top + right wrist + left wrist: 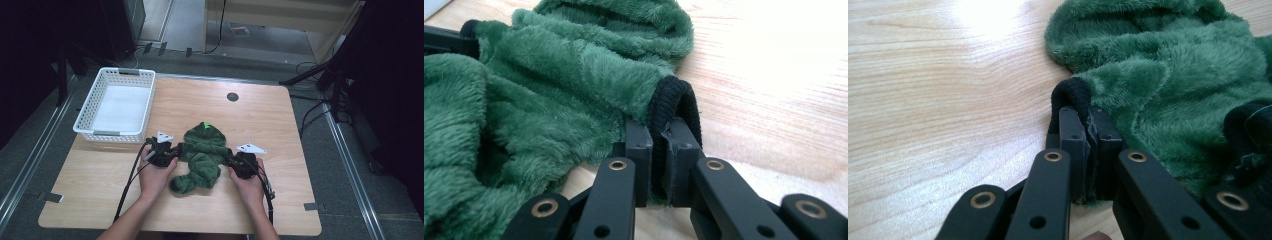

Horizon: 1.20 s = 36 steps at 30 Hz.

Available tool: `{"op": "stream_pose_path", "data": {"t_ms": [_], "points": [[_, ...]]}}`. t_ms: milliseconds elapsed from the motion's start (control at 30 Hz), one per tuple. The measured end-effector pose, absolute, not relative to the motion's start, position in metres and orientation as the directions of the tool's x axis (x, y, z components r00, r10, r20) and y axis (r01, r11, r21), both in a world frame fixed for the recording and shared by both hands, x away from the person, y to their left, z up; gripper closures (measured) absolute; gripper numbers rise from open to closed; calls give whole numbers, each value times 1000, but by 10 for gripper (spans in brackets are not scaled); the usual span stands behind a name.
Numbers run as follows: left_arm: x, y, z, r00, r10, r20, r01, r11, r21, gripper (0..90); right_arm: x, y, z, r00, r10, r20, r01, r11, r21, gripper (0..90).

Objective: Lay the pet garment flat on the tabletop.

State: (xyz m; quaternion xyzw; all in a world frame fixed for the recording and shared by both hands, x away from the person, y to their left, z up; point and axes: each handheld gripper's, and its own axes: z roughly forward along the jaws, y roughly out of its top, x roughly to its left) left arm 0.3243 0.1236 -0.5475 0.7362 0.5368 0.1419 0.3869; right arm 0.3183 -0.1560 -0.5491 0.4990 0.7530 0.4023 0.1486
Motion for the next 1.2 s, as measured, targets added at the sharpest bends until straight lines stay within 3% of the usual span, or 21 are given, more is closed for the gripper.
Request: {"op": "stream_pose_path", "data": {"t_ms": [67, 133, 167, 233, 333, 433, 500, 633, 767, 1033, 1200], "points": [[322, 125, -546, 390, 898, -203, 665, -122, 737, 817, 320, -157, -548, -453, 867, 206, 646, 160, 746, 736], [317, 127, -540, 383, 905, -183, 617, -104, 780, 679, 318, -159, -542, -454, 867, 206, 629, 147, 763, 578], [315, 129, -537, 382, 907, -179, 589, -89, 803, 618, 316, -160, -536, -450, 869, 205, 602, 126, 788, 545], [314, 129, -529, 375, 908, -189, 540, -48, 840, 578, 314, -163, -520, -453, 864, 218, 543, 74, 836, 566], [319, 118, -523, 392, 901, -187, 528, -55, 847, 612, 320, -155, -506, -482, 846, 226, 513, 64, 856, 644], [327, 103, -532, 441, 884, -156, 587, -153, 795, 735, 335, -133, -516, -518, 833, 195, 554, 152, 819, 709], [330, 102, -541, 428, 890, -159, 613, -157, 774, 795, 344, -124, -531, -494, 853, 171, 607, 197, 770, 744], [332, 109, -548, 405, 894, -190, 634, -126, 763, 834, 350, -129, -546, -453, 867, 207, 641, 155, 752, 794], [325, 115, -539, 431, 879, -201, 600, -113, 792, 670, 342, -129, -535, -469, 854, 225, 626, 143, 767, 638], [277, 140, -524, 474, 845, -248, 591, -97, 801, 581, 307, -125, -507, -558, 794, 241, 558, 144, 817, 542], [245, 149, -530, 503, 825, -258, 593, -112, 798, 566, 291, -113, -499, -583, 774, 247, 558, 161, 814, 337]]}}
